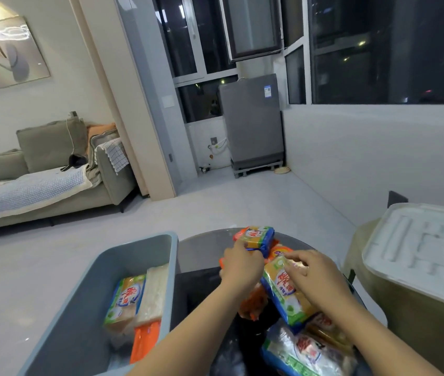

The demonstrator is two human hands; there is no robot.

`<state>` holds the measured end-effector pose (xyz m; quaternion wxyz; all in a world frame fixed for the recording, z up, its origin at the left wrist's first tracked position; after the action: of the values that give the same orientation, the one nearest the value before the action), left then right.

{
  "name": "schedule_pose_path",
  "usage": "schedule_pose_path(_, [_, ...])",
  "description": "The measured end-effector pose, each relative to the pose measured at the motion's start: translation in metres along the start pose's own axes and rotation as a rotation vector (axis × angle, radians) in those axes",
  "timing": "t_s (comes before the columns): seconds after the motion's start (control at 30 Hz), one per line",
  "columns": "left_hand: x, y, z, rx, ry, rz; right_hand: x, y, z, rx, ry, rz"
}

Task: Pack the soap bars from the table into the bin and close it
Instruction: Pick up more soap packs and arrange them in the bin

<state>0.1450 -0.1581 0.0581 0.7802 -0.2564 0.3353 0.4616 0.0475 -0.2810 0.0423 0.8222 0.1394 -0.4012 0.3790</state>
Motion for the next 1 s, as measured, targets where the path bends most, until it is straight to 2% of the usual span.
schedule_pose_path(0.13, [0.03,-0.003,-0.003,-0.128,-0.094,0.12,-0.005,-0.002,-0.009,0.07,0.093,0.021])
schedule_pose_path(0.3, [0.066,0.0,-0.017,-0.187,0.23,0.255,-0.003,-0.001,-0.018,0.105,0.102,0.048])
schedule_pose_path(0.37, [0.075,-0.001,-0.023,-0.175,0.289,0.296,-0.002,-0.001,-0.02,0.092,0.115,0.066])
schedule_pose_path(0.57, [0.089,0.0,-0.026,-0.279,0.561,0.381,0.008,0.002,-0.023,-0.051,0.271,0.158])
schedule_pose_path(0.77, [0.089,0.003,-0.013,-0.382,0.518,0.417,0.018,0.005,-0.028,-0.11,0.369,0.213])
schedule_pose_path(1.0, [0.096,0.023,0.001,-0.443,0.378,0.338,0.026,0.014,-0.028,-0.121,0.454,0.253])
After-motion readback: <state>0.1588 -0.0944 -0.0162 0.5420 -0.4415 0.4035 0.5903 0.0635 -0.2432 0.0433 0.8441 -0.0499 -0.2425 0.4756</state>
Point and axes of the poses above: each hand's wrist, its own y-axis away from the middle knuckle, its own z-axis out of the back of the hand, x = y × z, the point moved 6 cm from there along -y, towards the middle knuckle, and after that the axes turned 12 degrees about -z, right-handed, at the moved point
